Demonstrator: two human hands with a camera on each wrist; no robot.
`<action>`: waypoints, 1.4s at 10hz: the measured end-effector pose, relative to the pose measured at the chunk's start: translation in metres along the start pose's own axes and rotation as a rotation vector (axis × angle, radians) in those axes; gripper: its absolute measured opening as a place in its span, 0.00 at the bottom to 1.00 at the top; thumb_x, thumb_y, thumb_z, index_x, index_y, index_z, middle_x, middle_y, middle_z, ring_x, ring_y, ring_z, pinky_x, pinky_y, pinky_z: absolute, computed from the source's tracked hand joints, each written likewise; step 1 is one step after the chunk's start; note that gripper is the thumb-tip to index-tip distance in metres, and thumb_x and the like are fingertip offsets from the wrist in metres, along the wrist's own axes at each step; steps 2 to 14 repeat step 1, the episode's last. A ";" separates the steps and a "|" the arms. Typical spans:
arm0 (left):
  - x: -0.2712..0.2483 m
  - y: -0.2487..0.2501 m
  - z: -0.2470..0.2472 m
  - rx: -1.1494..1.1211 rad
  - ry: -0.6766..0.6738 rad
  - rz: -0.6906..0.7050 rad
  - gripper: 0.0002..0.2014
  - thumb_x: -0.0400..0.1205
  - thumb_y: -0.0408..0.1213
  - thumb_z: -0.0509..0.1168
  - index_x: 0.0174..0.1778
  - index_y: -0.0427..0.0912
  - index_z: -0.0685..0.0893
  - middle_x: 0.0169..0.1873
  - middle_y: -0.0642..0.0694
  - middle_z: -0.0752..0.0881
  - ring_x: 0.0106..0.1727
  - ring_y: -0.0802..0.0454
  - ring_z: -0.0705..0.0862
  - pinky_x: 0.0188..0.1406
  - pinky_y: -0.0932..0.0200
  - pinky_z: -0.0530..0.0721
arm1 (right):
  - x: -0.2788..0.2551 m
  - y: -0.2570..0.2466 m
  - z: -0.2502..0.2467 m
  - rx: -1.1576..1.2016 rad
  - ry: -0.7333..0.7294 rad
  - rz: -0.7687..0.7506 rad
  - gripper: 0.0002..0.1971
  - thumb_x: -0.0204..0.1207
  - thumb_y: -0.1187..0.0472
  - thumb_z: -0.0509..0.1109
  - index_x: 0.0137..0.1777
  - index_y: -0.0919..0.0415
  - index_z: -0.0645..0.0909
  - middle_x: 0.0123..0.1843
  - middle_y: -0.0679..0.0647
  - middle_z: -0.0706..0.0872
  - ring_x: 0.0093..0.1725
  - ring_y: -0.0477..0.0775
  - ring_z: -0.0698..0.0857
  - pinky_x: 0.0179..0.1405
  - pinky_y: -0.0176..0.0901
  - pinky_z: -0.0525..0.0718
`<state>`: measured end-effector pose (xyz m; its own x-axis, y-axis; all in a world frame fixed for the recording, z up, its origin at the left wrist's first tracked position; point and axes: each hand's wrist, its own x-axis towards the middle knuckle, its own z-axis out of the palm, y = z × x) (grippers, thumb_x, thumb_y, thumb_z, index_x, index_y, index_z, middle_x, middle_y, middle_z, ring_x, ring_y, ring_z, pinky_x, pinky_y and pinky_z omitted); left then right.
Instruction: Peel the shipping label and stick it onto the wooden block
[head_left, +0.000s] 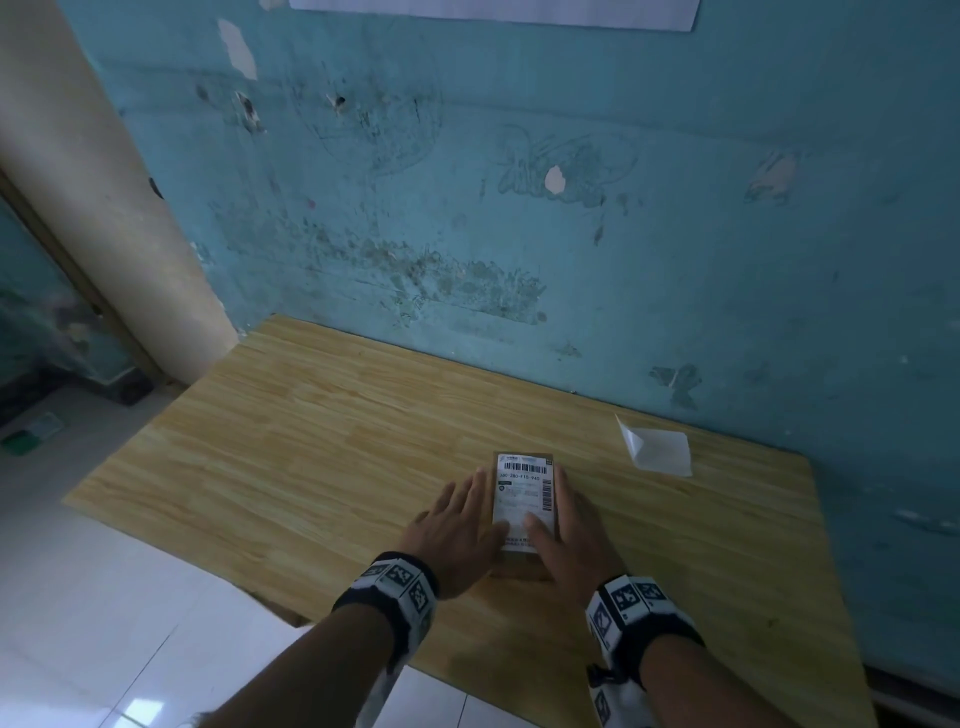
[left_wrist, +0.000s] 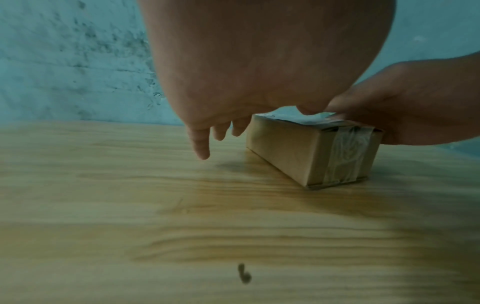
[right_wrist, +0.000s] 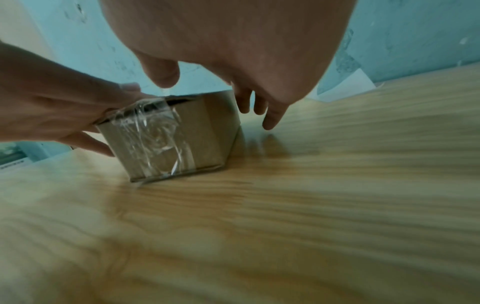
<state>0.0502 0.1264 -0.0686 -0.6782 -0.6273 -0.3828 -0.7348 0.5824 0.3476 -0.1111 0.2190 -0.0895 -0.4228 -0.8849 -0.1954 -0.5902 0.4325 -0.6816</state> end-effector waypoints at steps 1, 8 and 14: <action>-0.015 -0.004 0.000 -0.083 0.013 -0.028 0.37 0.87 0.62 0.37 0.89 0.46 0.39 0.89 0.49 0.45 0.89 0.46 0.48 0.86 0.39 0.58 | -0.010 0.011 0.000 -0.029 0.029 0.010 0.40 0.78 0.36 0.57 0.86 0.45 0.46 0.79 0.51 0.70 0.76 0.52 0.72 0.70 0.56 0.79; -0.015 -0.004 0.000 -0.083 0.013 -0.028 0.37 0.87 0.62 0.37 0.89 0.46 0.39 0.89 0.49 0.45 0.89 0.46 0.48 0.86 0.39 0.58 | -0.010 0.011 0.000 -0.029 0.029 0.010 0.40 0.78 0.36 0.57 0.86 0.45 0.46 0.79 0.51 0.70 0.76 0.52 0.72 0.70 0.56 0.79; -0.015 -0.004 0.000 -0.083 0.013 -0.028 0.37 0.87 0.62 0.37 0.89 0.46 0.39 0.89 0.49 0.45 0.89 0.46 0.48 0.86 0.39 0.58 | -0.010 0.011 0.000 -0.029 0.029 0.010 0.40 0.78 0.36 0.57 0.86 0.45 0.46 0.79 0.51 0.70 0.76 0.52 0.72 0.70 0.56 0.79</action>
